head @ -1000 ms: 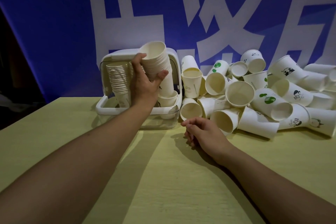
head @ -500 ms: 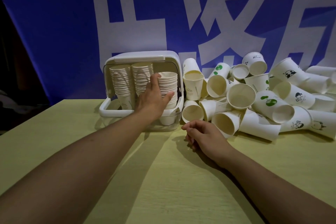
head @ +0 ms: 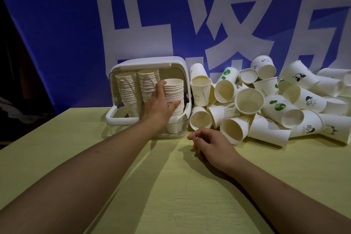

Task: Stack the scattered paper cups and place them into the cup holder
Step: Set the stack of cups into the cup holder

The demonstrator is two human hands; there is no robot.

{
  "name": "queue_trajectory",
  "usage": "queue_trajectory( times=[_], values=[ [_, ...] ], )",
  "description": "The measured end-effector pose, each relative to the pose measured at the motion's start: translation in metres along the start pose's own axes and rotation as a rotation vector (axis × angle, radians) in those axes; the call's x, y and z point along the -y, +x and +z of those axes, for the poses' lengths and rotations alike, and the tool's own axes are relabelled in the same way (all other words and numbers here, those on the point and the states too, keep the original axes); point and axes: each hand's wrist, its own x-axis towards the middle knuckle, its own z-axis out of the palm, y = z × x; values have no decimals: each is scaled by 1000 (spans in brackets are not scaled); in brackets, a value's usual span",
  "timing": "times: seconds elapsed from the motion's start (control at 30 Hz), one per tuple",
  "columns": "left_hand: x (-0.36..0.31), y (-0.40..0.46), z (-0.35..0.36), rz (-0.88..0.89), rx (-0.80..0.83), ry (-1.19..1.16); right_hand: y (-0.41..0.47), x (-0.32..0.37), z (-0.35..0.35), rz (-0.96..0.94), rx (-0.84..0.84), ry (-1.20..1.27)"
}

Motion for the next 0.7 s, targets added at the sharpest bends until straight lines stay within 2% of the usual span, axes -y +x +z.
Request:
queue_trajectory(
  times=[0.07,0.23,0.33,0.6,0.7],
  values=[
    [3,-2,-1,4,-24,-3,-1,0,0,-9,0,-27],
    [18,8,-10,7,-241,-6,-1,0,0,-16,4,-36],
    [24,28,-17,62,-235,95,0,0,0,-15,3,-30],
    [26,62,-35,33,-164,287,1,0,-1,-17,19,-60],
    [21,69,-48,52,-110,440,1,0,-2,-13,18,-62]
  ],
)
